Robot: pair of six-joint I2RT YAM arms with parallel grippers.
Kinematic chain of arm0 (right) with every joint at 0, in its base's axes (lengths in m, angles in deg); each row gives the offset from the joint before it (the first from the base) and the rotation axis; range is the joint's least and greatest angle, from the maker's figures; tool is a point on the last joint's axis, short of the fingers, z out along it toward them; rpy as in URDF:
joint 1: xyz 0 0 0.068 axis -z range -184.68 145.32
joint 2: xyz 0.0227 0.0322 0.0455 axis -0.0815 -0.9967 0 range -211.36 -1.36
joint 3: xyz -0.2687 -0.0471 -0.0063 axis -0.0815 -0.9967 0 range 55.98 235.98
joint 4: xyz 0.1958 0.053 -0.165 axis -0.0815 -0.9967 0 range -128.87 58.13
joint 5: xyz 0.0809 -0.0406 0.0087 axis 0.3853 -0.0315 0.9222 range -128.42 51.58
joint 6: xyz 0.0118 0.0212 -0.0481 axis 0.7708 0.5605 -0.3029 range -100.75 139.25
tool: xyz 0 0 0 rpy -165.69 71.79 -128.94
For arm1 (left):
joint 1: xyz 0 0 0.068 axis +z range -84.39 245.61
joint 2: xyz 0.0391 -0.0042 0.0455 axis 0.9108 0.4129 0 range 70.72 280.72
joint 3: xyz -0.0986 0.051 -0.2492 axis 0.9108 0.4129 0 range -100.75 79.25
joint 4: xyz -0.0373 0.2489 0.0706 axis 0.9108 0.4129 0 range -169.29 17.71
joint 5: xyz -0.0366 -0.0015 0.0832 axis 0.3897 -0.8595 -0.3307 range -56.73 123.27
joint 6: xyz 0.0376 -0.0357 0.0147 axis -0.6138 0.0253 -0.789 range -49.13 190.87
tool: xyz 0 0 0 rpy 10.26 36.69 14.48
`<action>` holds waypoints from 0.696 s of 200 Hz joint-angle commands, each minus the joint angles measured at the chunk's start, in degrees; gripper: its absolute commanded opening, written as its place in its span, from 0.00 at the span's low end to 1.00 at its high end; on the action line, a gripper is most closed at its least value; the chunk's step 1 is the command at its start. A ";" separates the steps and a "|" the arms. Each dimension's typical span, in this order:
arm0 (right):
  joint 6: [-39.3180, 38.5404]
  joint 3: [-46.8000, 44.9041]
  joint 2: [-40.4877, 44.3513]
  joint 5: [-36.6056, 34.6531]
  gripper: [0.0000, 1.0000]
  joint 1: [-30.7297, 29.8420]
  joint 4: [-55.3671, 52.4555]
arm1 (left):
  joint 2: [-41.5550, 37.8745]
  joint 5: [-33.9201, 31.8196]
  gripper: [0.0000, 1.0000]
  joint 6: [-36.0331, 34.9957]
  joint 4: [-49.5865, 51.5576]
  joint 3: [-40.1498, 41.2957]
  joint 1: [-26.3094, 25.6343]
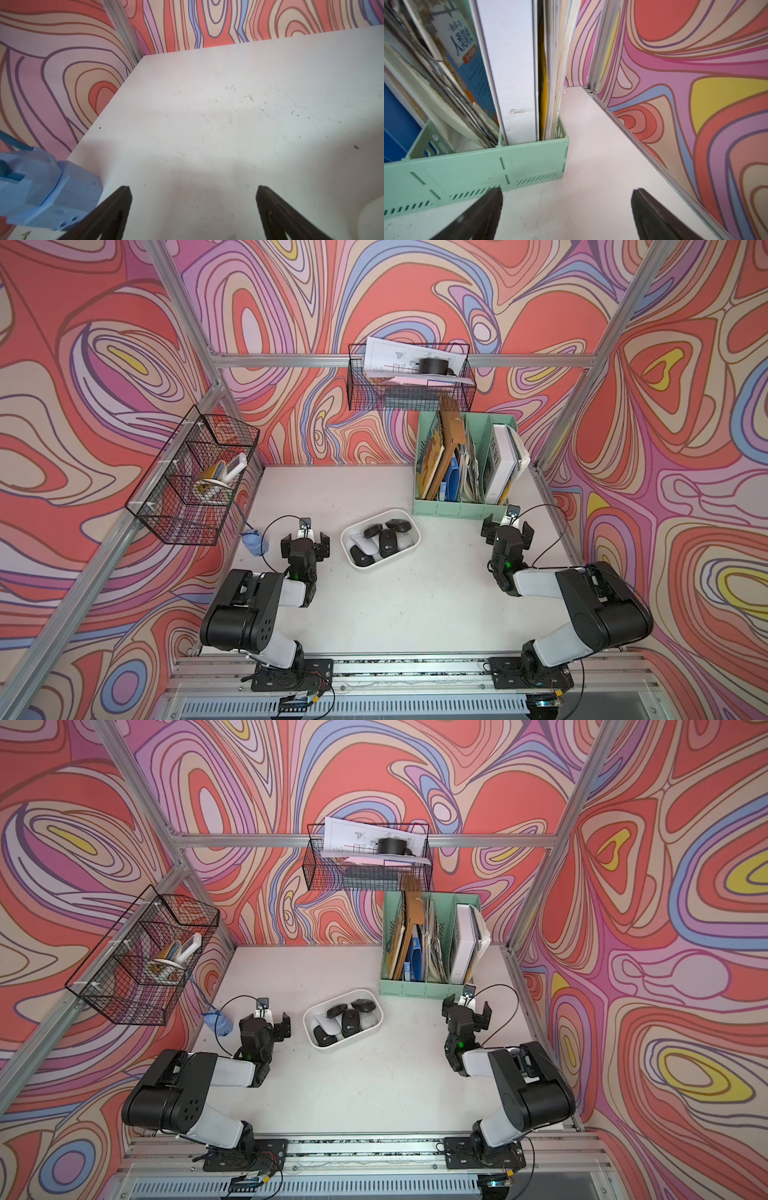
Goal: Put the mouse in the storage box
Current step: Reset both arms
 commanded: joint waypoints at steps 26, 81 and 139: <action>1.19 5.13 -5.90 17.25 0.98 7.13 -2.28 | -0.88 1.48 0.99 3.21 1.77 -1.21 1.66; 2.24 1.88 -7.69 18.03 0.98 8.59 4.97 | -0.28 2.21 0.99 2.07 1.62 -1.79 1.22; 2.62 1.24 -7.89 16.27 0.98 8.52 6.65 | 0.08 4.91 0.99 2.83 2.63 -2.56 2.57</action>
